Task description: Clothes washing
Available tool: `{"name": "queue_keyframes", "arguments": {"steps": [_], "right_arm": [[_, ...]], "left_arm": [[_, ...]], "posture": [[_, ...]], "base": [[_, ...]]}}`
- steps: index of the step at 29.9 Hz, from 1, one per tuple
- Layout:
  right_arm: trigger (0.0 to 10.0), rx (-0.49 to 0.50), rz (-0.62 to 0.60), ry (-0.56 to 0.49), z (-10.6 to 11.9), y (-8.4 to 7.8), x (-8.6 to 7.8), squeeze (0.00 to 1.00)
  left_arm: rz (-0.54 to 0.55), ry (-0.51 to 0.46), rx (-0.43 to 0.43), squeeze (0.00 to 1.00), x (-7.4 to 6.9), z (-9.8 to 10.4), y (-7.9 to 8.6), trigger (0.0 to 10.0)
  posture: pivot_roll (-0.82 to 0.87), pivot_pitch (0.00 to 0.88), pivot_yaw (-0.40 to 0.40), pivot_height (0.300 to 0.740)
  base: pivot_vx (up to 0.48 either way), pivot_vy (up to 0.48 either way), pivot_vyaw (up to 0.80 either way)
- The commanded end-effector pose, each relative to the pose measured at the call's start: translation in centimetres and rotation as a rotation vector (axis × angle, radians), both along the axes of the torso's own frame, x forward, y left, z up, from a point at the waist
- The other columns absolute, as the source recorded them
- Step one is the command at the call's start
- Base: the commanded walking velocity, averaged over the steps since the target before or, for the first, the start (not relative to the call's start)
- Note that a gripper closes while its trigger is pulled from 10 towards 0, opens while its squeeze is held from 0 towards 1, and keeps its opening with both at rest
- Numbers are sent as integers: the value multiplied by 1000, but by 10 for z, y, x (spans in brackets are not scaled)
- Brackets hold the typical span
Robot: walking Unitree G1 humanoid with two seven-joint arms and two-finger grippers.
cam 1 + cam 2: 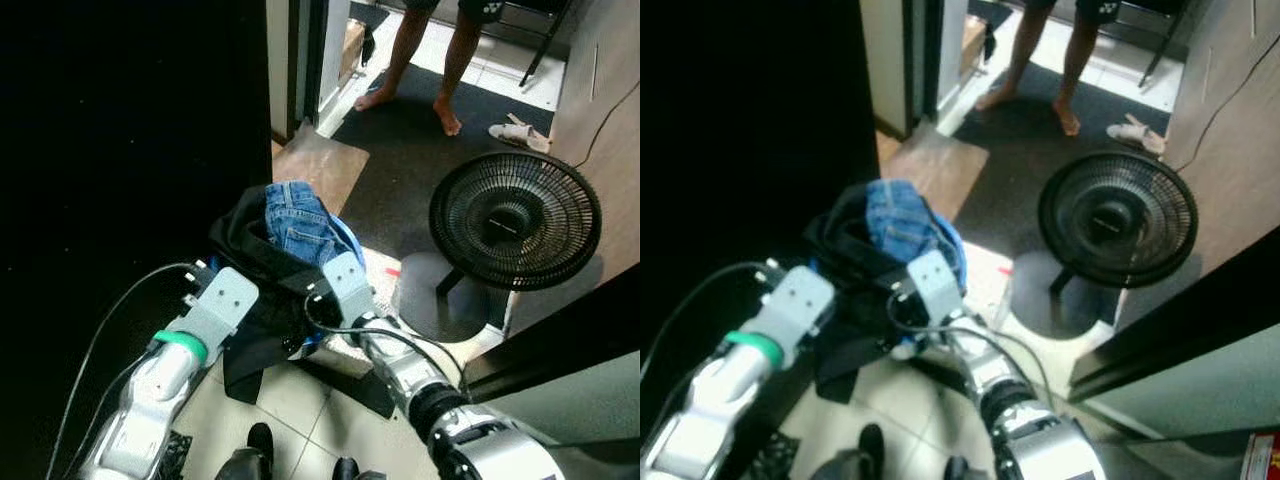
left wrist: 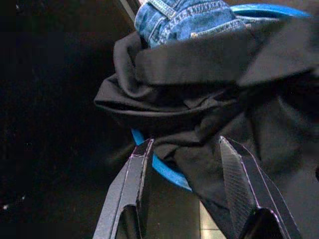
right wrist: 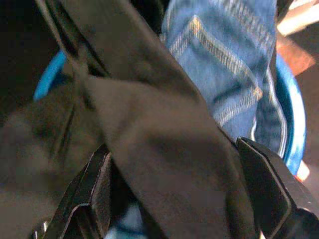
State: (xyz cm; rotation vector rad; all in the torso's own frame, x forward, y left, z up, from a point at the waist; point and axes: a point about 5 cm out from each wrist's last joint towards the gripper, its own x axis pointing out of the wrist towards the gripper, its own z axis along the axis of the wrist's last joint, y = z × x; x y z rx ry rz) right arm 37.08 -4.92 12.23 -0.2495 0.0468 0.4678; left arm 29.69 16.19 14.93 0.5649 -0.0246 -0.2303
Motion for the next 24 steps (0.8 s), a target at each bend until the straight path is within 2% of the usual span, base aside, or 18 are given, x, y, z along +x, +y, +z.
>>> {"name": "queue_keyframes", "arguments": {"steps": [1, 5, 10, 12, 14, 15, 18, 19, 20, 21, 23, 24], "right_arm": [[10000, 18, -13, 18, -5, 1, -2, 0], [10000, 7, -28, 26, -8, 2, -4, 0], [9765, -27, -63, 84, -22, -2, -8, 0], [9647, -60, -103, 153, -37, -6, -14, 0], [9647, -63, -109, 161, -39, -7, -14, 0], [8392, -73, -124, 168, -41, -9, -15, 0], [8235, -93, -143, 176, -43, -11, -15, 0], [4471, -107, -152, 178, -43, -12, -14, 0], [4471, -107, -152, 178, -43, -12, -14, 0], [2549, -119, -163, 176, -42, -14, -13, 0], [2549, -121, -168, 175, -41, -14, -12, 0], [0, -120, -176, 175, -41, -16, -11, 0]], "left_arm": [[11, 22, 14, 0, -5, -6, 3, 10000], [14, 24, 15, 0, -6, -6, 3, 10000], [13, 32, 18, 0, -9, -7, 4, 10000], [3, 43, 19, 0, -12, -9, 2, 10000], [2, 44, 20, 0, -12, -9, 2, 10000], [-1, 48, 20, 0, -13, -10, 1, 10000], [-4, 54, 20, 0, -14, -10, 1, 10000], [-5, 56, 21, 0, -14, -11, 1, 10000], [-5, 56, 21, 0, -14, -11, 1, 10000], [-5, 59, 22, 0, -15, -11, 1, 10000], [-5, 60, 23, 0, -15, -11, 1, 10000], [-2, 61, 23, 0, -16, -11, 2, 10000]], "posture": [[188, 360, 11, 740], [189, 366, 10, 740], [187, 384, 18, 740], [185, 397, 24, 740], [185, 397, 24, 740], [184, 410, 30, 740], [184, 411, 30, 740], [186, 417, 32, 740], [186, 417, 32, 740], [189, 421, 30, 740], [190, 421, 30, 740], [192, 422, 28, 740]], "base": [[0, 0, 0], [0, 0, 0], [0, 0, 0], [0, 0, 0], [0, 0, 0], [0, 0, 0], [0, 0, 0], [0, 0, 0], [0, 0, 0], [0, 0, 0], [0, 0, 0], [0, 0, 0]]}}
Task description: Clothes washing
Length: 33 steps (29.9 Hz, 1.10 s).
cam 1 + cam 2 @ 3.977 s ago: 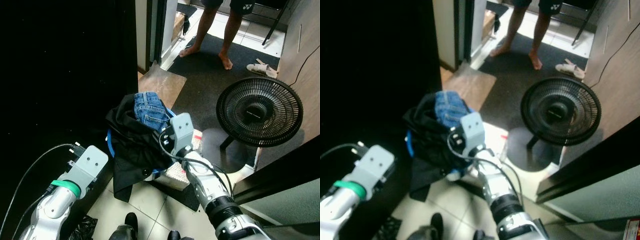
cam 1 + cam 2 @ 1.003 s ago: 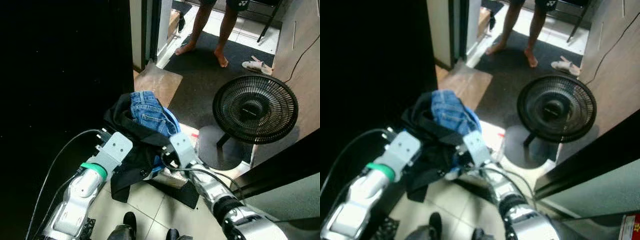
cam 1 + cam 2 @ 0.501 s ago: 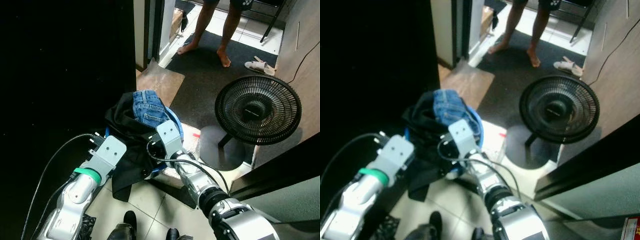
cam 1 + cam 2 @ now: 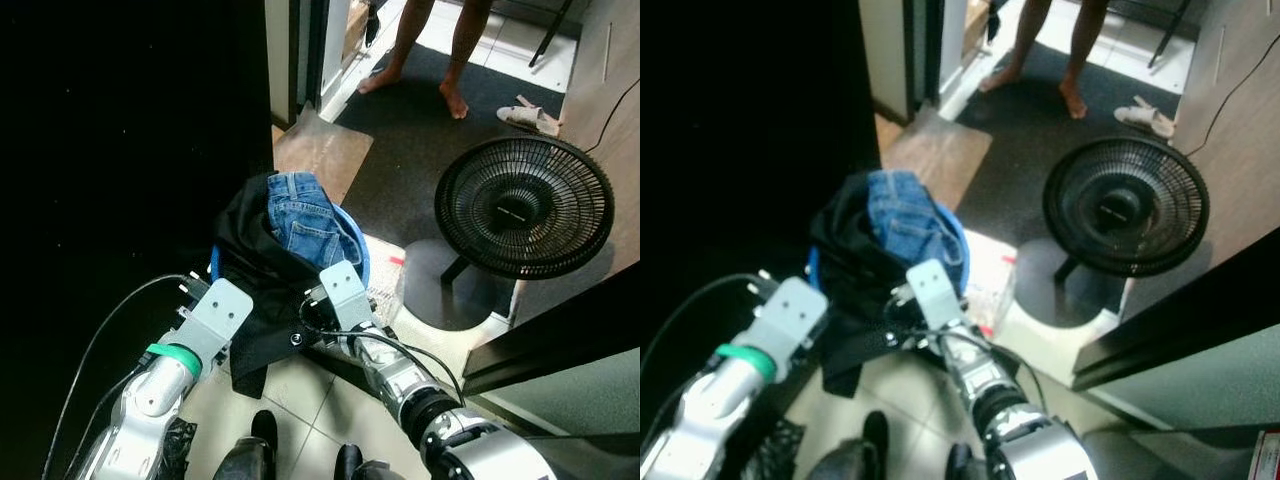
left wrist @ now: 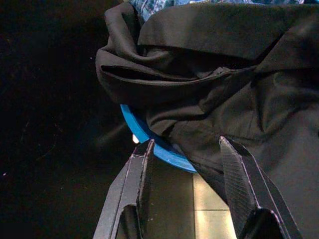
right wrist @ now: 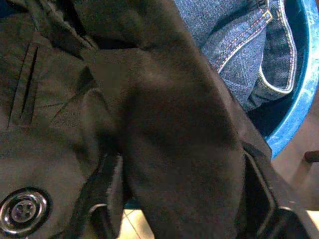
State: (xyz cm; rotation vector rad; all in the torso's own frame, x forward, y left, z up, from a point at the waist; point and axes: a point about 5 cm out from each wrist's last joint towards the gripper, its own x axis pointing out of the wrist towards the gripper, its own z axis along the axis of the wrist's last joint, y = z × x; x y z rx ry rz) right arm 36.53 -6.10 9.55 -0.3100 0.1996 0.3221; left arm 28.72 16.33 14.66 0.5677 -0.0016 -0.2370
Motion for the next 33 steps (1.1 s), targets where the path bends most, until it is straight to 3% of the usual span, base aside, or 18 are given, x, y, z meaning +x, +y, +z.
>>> {"name": "queue_keyframes", "arguments": {"steps": [1, 11, 23, 25, 26, 27, 29, 31, 33], "right_arm": [[0, -21, -20, 61, -14, -4, -6, 0], [0, -27, -50, 60, -14, -10, -5, 0], [0, 37, -62, 57, -15, -12, -6, 0], [0, 136, -55, -18, 2, -13, 1, 0], [0, 136, -55, -18, 2, -13, 1, 0], [0, 221, -44, -114, 24, -15, 9, 0], [0, 221, -44, -114, 24, -15, 9, 0], [0, 320, -26, -272, 59, -19, 16, 0], [0, 342, -21, -325, 70, -21, 17, 0]], "left_arm": [[-2, 38, 18, 0, -6, -9, 1, 10000], [12, 42, 17, 0, -8, -10, 2, 10000], [12, 42, 18, 0, -9, -10, 2, 10000], [23, 38, 19, 0, -9, -9, 7, 10000], [23, 38, 19, 0, -9, -9, 7, 10000], [36, 28, 20, 0, -9, -5, 11, 10000], [36, 28, 20, 0, -9, -5, 11, 10000], [57, 12, 19, 0, -8, -1, 17, 10000], [63, 7, 18, 0, -8, 0, 19, 10000]], "posture": [[192, 422, 28, 740], [185, 409, 18, 740], [185, 401, 23, 740], [193, 359, 22, 740], [193, 359, 22, 740], [194, 349, 22, 740], [194, 349, 22, 740], [193, 317, 19, 740], [193, 317, 19, 740]], "base": [[0, 0, 0], [0, 0, 0], [0, 0, 0], [0, 0, 0], [0, 0, 0], [0, 0, 0], [0, 0, 0], [0, 0, 0], [0, 0, 0]]}}
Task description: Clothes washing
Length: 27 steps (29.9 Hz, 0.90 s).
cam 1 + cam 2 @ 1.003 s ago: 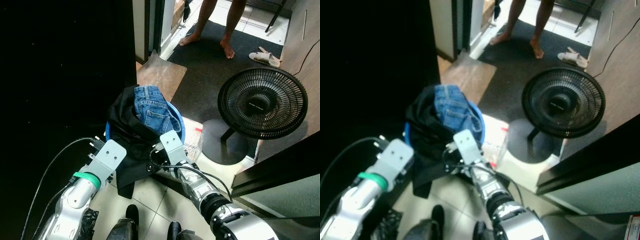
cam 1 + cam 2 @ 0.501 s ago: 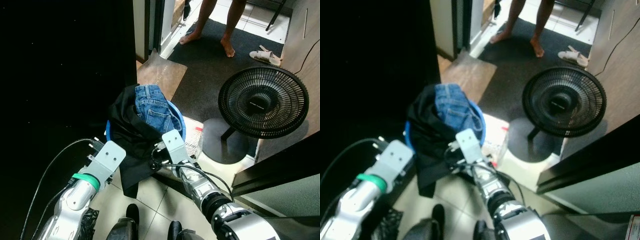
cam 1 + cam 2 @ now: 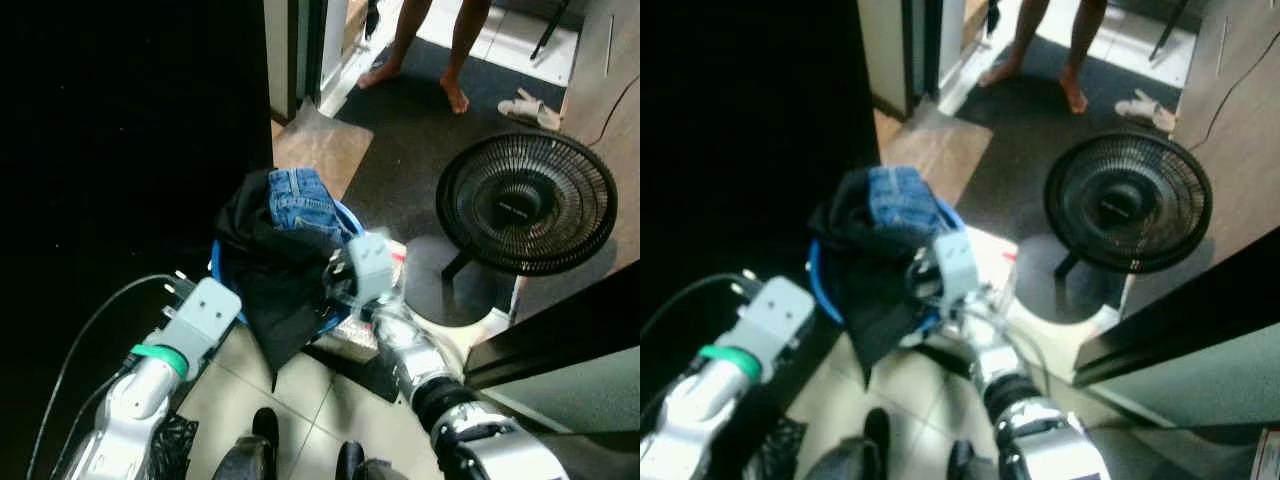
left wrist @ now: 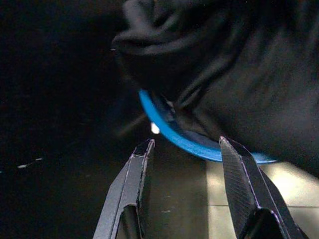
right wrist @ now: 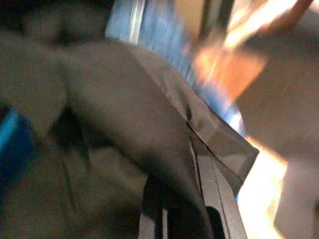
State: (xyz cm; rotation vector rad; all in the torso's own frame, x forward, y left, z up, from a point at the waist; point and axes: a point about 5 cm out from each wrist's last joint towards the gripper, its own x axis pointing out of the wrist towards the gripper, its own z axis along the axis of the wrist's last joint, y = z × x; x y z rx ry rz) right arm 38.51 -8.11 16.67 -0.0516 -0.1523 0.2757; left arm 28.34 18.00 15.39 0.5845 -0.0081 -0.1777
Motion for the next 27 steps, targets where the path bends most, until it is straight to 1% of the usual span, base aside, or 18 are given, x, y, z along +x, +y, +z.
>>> {"name": "queue_keyframes", "arguments": {"steps": [1, 4, 5, 6, 7, 8, 11, 14, 15, 16, 17, 18, 19, 20, 22, 24, 25, 27], "right_arm": [[0, 35, 3, -15, -1, -1, -2, 0], [0, 142, -6, -314, 75, -17, -2, 0], [0, 142, -6, -314, 75, -17, -2, 0], [6549, 169, -13, -407, 103, -24, -4, 0], [6549, 169, -13, -407, 103, -24, -4, 0], [10000, 176, -22, -471, 124, -30, -5, 0], [10000, 210, -26, -602, 168, -39, -10, 0], [10000, 210, -26, -602, 168, -39, -10, 0], [10000, 224, -16, -655, 187, -41, -14, 0], [10000, 224, -16, -655, 187, -41, -14, 0], [10000, 222, -16, -762, 219, -45, -21, 0], [10000, 222, -16, -762, 219, -45, -21, 0], [10000, 220, -29, -874, 250, -52, -31, 0], [10000, 214, -56, -975, 275, -60, -41, 0], [10000, 214, -56, -975, 275, -60, -41, 0], [10000, 220, -103, -1131, 307, -74, -64, 0], [10000, 220, -103, -1131, 307, -74, -64, 0], [10000, 249, -106, -1275, 332, -82, -91, 0]], "left_arm": [[9, 31, 2, 0, -4, -7, 2, 10000], [42, -11, -8, 0, -1, 2, 9, 10000], [42, -11, -8, 0, -1, 2, 9, 10000], [51, -28, -12, 0, 0, 6, 12, 10000], [51, -28, -12, 0, 0, 6, 12, 10000], [57, -41, -14, 0, 1, 9, 13, 10000], [62, -70, -18, 0, 4, 16, 15, 10000], [62, -70, -18, 0, 4, 16, 15, 10000], [62, -84, -23, 0, 6, 19, 15, 10000], [62, -84, -23, 0, 6, 19, 15, 10000], [61, -110, -35, 0, 10, 26, 13, 10000], [61, -110, -35, 0, 10, 26, 13, 10000], [59, -132, -46, 0, 14, 31, 11, 10000], [59, -147, -53, 0, 17, 34, 10, 10000], [59, -147, -53, 0, 17, 34, 10, 10000], [61, -155, -59, 0, 18, 35, 9, 10000], [61, -155, -59, 0, 18, 35, 9, 10000], [62, -152, -60, 0, 18, 33, 10, 10000]], "posture": [[193, 317, 19, 740], [174, 226, 14, 740], [174, 226, 14, 740], [170, 200, 14, 740], [170, 200, 14, 740], [167, 187, 15, 740], [153, 153, 15, 740], [153, 153, 15, 740], [144, 130, 14, 740], [144, 130, 14, 740], [131, 91, 8, 740], [131, 91, 8, 740], [129, 78, 5, 740], [128, 66, 2, 740], [128, 66, 2, 740], [129, 57, 6, 740], [129, 57, 6, 740], [126, 54, 12, 740]], "base": [[0, 0, 0], [0, 0, 0], [0, 0, 0], [0, 0, 0], [0, 0, 0], [0, 0, 0], [0, 0, 0], [0, 0, 0], [0, 0, 0], [0, 0, 0], [0, 0, 0], [0, 0, 0], [0, 0, 0], [0, 0, 0], [0, 0, 0], [0, 0, 0], [0, 0, 0], [0, 0, 0]]}}
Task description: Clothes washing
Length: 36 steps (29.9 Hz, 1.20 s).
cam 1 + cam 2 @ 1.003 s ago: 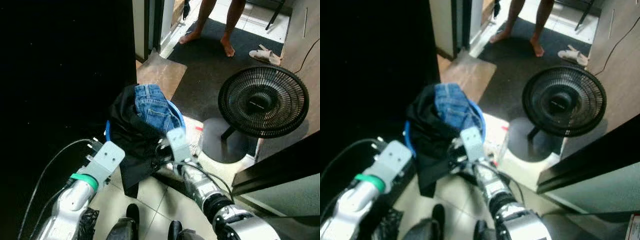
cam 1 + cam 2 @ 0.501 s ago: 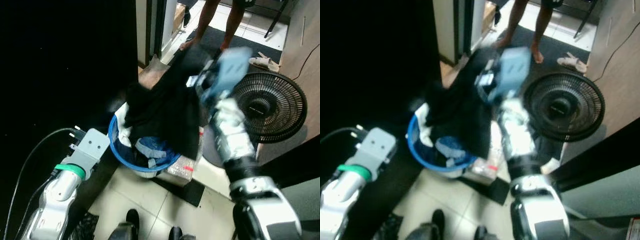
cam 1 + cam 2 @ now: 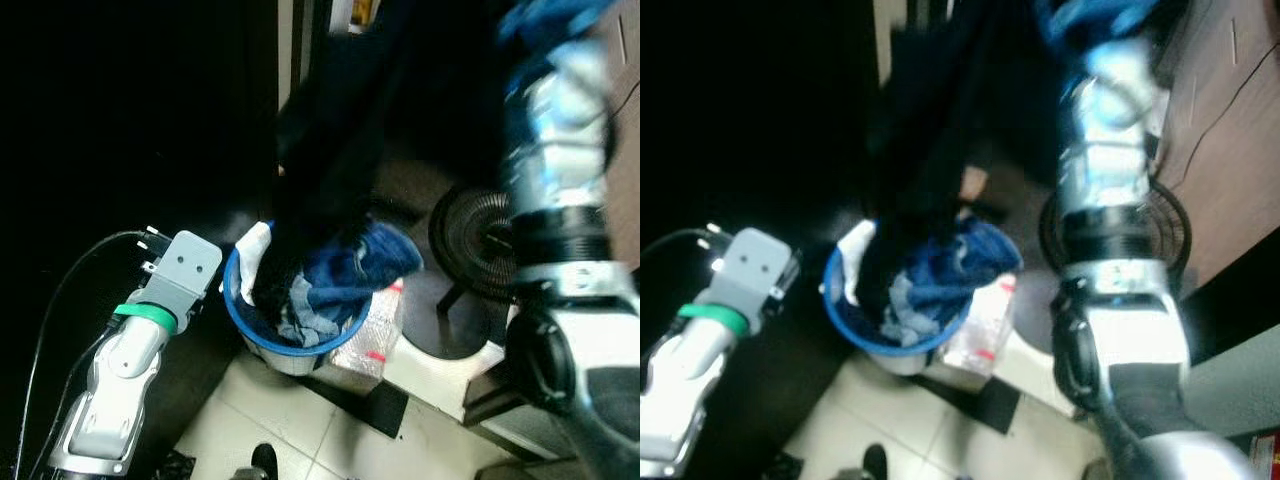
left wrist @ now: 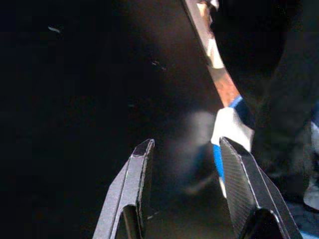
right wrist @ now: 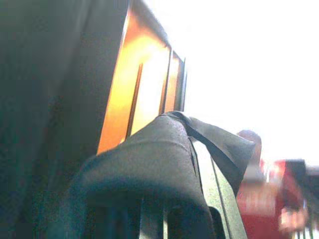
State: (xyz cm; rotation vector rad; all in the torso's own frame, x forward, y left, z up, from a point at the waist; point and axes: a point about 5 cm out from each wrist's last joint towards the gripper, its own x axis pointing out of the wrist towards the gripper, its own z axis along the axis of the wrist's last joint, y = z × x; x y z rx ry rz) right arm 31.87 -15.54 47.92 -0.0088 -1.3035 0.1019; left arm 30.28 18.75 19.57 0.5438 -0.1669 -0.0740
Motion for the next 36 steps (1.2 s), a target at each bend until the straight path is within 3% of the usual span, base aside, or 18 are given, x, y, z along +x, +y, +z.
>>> {"name": "queue_keyframes", "arguments": {"steps": [1, 6, 8, 10, 11, 14, 15, 16, 17, 20, 21, 22, 23, 24, 25, 27, 31, 36], "right_arm": [[10000, 45, 4, -179, 27, -10, -32, 0], [10000, 40, 7, -268, 42, -11, -50, 0], [10000, 15, 5, -240, 37, -7, -46, 0], [10000, -21, 28, -109, 11, 2, -24, 0], [10000, -21, 28, -109, 11, 2, -24, 0], [10000, -44, 71, 206, -67, 21, 15, 0], [10000, -44, 71, 206, -67, 21, 15, 0], [10000, -46, 82, 300, -94, 25, 22, 0], [10000, -45, 88, 349, -108, 27, 25, 0], [10000, -45, 91, 369, -114, 28, 26, 0], [10000, -48, 111, 523, -160, 35, 33, 0], [10000, -48, 111, 523, -160, 35, 33, 0], [10000, -66, 112, 655, -203, 42, 35, 0], [10000, -66, 112, 655, -203, 42, 35, 0], [10000, -71, 120, 750, -233, 46, 32, 0], [10000, -71, 122, 798, -248, 48, 30, 0], [10000, -50, 110, 783, -239, 45, 30, 0], [10000, 13, 104, 680, -198, 37, 29, 0]], "left_arm": [[7, 26, -6, 0, -2, -9, 2, 10000], [4, 29, -5, 0, -1, -10, 2, 10000], [1, 26, -8, 0, -1, -8, 2, 10000], [-3, 5, -52, 0, -1, -2, 0, 10000], [-3, 5, -52, 0, -1, -2, 0, 10000], [-26, -67, -138, 0, -2, 18, -4, 10000], [-26, -67, -138, 0, -2, 18, -4, 10000], [-34, -90, -151, 0, -3, 25, -6, 10000], [-38, -102, -156, 0, -3, 28, -6, 10000], [-40, -107, -156, 0, -3, 29, -7, 10000], [-51, -115, -186, 0, -4, 32, -9, 10000], [-51, -115, -186, 0, -4, 32, -9, 10000], [-59, -118, -213, 0, -3, 35, -12, 10000], [-59, -118, -213, 0, -3, 35, -12, 10000], [-69, -123, -240, 0, -3, 38, -14, 10000], [-78, -130, -257, 0, -2, 42, -17, 10000], [-91, -145, -275, 0, -2, 49, -20, 10000], [-107, -197, -293, 0, -4, 69, -19, 10000]], "posture": [[126, 54, 12, 740], [121, 55, 16, 740], [122, 56, 15, 740], [137, 64, 7, 740], [137, 64, 7, 740], [144, 67, 3, 740], [144, 67, 3, 740], [153, 72, -1, 740], [153, 72, -1, 740], [153, 72, -1, 740], [146, 77, -1, 740], [146, 77, -1, 740], [147, 80, 0, 740], [147, 80, 0, 740], [147, 80, 0, 740], [145, 81, 0, 740], [142, 80, 1, 740], [152, 77, -1, 740]], "base": [[0, 0, 0], [0, 0, 0], [0, 0, 0], [0, 0, 0], [0, 0, 0], [0, 0, 0], [0, 0, 0], [0, 0, 0], [0, 0, 0], [0, 0, 0], [0, 0, 0], [0, 0, 0], [0, 0, 0], [0, 0, 0], [0, 0, 0], [0, 0, 0], [0, 0, 0], [0, 0, -800]]}}
